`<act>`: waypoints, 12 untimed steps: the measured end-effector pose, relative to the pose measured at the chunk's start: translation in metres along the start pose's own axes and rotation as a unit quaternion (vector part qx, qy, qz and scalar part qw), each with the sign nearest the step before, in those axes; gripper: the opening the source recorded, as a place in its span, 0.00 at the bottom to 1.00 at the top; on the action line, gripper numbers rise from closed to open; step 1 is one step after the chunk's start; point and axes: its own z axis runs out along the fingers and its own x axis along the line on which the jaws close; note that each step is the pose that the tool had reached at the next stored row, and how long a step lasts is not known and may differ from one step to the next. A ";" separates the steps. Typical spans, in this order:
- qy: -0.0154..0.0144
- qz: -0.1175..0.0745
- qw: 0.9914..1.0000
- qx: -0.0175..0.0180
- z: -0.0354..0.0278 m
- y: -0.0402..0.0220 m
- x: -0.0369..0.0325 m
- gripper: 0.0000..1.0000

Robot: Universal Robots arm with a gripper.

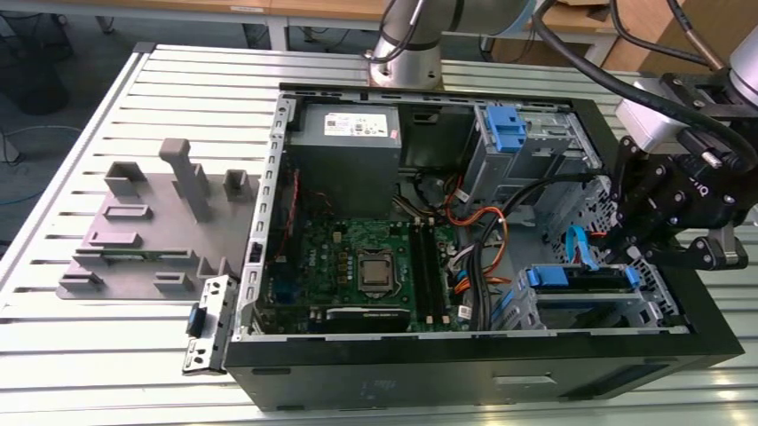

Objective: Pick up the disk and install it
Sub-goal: 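Insert the second disk wire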

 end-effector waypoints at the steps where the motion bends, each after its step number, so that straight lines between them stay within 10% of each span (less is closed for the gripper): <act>1: 0.000 0.000 1.000 0.000 -0.0001 0.0000 0.0000 0.24; 12: 0.000 0.000 1.000 0.000 -0.0058 0.0001 -0.0001 0.24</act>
